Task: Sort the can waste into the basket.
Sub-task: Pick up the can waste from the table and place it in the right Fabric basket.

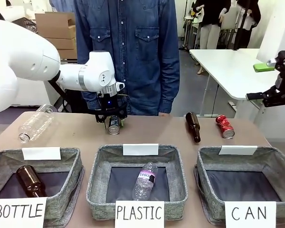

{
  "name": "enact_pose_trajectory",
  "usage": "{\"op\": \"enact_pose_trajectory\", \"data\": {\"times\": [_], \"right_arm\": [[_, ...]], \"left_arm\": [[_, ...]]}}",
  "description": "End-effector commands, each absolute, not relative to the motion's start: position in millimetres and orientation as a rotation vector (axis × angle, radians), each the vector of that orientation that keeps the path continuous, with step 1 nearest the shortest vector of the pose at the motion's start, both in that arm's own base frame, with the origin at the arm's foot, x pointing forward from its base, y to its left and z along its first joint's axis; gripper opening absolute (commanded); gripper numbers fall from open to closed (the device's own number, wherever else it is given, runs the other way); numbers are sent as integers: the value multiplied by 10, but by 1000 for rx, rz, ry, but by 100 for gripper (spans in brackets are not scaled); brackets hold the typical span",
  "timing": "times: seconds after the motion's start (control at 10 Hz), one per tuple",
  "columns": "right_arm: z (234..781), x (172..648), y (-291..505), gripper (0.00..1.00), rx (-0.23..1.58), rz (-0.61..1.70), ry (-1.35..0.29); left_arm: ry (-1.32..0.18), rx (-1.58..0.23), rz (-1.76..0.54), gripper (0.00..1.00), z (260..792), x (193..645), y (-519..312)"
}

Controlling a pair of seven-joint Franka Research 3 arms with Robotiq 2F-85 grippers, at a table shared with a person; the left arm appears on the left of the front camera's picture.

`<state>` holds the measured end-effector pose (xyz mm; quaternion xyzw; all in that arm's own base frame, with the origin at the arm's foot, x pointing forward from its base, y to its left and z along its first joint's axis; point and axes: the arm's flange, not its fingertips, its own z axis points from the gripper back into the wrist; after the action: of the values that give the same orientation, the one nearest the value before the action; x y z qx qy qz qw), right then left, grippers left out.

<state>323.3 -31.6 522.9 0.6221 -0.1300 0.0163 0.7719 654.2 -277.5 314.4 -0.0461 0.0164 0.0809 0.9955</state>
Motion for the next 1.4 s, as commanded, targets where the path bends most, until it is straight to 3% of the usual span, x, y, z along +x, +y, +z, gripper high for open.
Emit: {"op": "enact_pose_trajectory", "data": {"times": [0.0,0.1,0.2,0.8,1.3], "right_arm": [[5236,3259,-294,100,1372,55,-309],[5236,3259,-294,100,1372,55,-309],[5236,3259,-294,100,1372,55,-309],[5236,3259,-294,100,1372,55,-309],[5236,3259,-294,100,1372,55,-309]], "left_arm": [[-3,-50,185,0,3196,6546,-2806],[0,-46,187,41,3177,6545,-2799],[2,-44,188,0,3163,6543,-2792],[-67,-75,93,0,3543,6195,-2476],[-195,-248,-472,0,4639,4506,-1284]]}}
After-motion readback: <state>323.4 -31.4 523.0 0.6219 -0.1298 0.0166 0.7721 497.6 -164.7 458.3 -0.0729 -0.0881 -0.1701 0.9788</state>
